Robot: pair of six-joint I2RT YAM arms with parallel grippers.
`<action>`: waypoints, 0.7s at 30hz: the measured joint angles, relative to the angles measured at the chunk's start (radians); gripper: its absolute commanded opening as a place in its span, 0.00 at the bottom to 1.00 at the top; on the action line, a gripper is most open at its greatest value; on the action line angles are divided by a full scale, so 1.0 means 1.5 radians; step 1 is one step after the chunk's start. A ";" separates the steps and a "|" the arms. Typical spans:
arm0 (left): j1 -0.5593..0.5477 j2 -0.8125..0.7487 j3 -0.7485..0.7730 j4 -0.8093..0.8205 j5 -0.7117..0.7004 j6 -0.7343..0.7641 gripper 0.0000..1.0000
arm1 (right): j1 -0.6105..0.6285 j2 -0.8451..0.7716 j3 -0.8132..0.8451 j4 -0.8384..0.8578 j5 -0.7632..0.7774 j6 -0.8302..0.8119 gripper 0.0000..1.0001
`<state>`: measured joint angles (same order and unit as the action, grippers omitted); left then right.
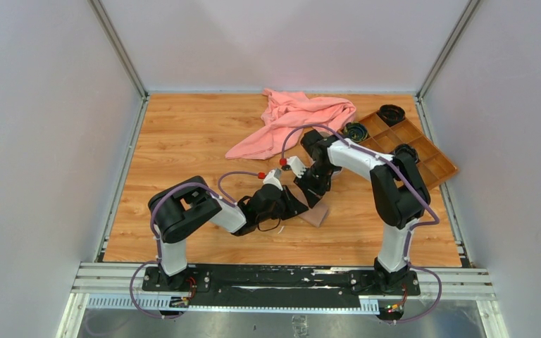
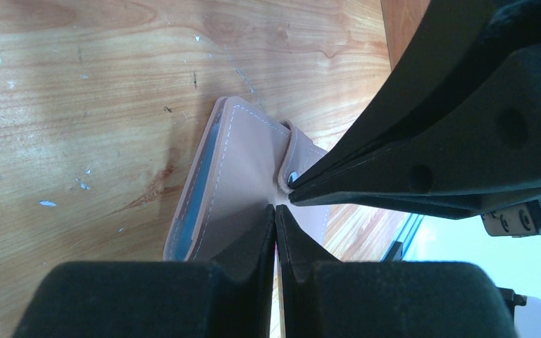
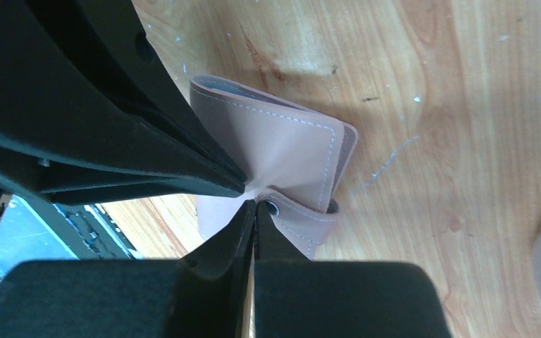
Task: Put the credit cards into the card holder
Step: Close the card holder at the center of the board.
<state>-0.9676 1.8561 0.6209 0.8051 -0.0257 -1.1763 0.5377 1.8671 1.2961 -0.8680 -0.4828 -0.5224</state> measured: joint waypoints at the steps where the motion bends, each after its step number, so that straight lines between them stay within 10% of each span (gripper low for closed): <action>1: 0.000 0.000 0.000 0.000 0.000 0.000 0.07 | 0.000 0.003 0.001 0.000 -0.001 0.002 0.00; 8: 0.001 0.000 0.000 -0.001 0.002 -0.001 0.07 | 0.000 0.026 0.010 -0.014 -0.012 0.006 0.02; 14: 0.002 0.000 -0.001 -0.001 0.004 0.003 0.12 | -0.001 0.021 0.011 -0.028 -0.038 -0.002 0.44; 21: 0.002 -0.034 -0.020 -0.013 0.004 0.030 0.19 | -0.012 -0.042 0.010 -0.034 -0.098 -0.047 0.48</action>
<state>-0.9649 1.8050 0.5911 0.7853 -0.0196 -1.1316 0.5194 1.8042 1.3117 -0.9188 -0.6300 -0.5934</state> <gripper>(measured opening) 0.165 0.470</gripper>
